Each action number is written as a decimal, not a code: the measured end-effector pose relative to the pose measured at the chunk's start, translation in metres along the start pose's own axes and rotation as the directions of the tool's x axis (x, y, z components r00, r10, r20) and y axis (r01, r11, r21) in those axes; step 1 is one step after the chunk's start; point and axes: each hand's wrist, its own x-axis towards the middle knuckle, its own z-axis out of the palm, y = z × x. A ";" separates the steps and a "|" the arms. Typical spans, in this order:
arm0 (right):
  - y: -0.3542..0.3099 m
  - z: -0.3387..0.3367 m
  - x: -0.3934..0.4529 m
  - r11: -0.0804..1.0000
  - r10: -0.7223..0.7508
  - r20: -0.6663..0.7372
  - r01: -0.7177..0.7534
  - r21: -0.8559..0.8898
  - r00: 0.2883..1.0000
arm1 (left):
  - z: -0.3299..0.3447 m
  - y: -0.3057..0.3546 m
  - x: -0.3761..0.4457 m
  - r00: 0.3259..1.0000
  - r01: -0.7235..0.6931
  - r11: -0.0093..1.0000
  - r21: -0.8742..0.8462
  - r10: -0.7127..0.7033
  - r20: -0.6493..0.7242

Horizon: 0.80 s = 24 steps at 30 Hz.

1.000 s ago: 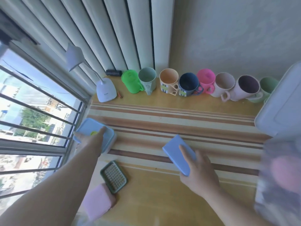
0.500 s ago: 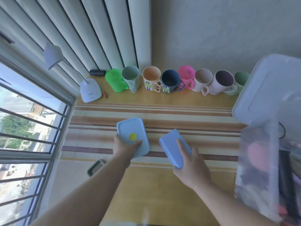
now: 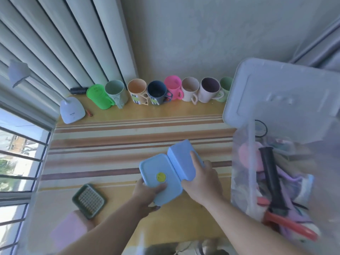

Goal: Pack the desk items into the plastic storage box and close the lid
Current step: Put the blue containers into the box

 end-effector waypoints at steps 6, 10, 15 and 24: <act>0.020 -0.104 -0.041 0.957 -0.116 -0.279 0.183 0.227 0.953 | 0.028 0.044 -0.060 0.892 -0.237 0.970 -0.059 0.242 0.383; 0.079 -0.183 -0.074 0.940 -0.054 -0.461 0.201 0.277 0.886 | 0.088 0.083 -0.104 0.760 -0.351 0.931 -0.101 0.346 0.550; 0.189 -0.229 -0.106 0.980 0.186 -0.399 -0.139 0.142 0.898 | 0.183 0.089 -0.145 0.693 -0.419 0.906 -0.058 0.360 0.624; 0.265 -0.163 -0.091 0.952 0.263 -0.269 -0.295 -0.084 0.927 | 0.267 0.034 -0.162 0.746 -0.399 0.915 0.060 0.285 0.602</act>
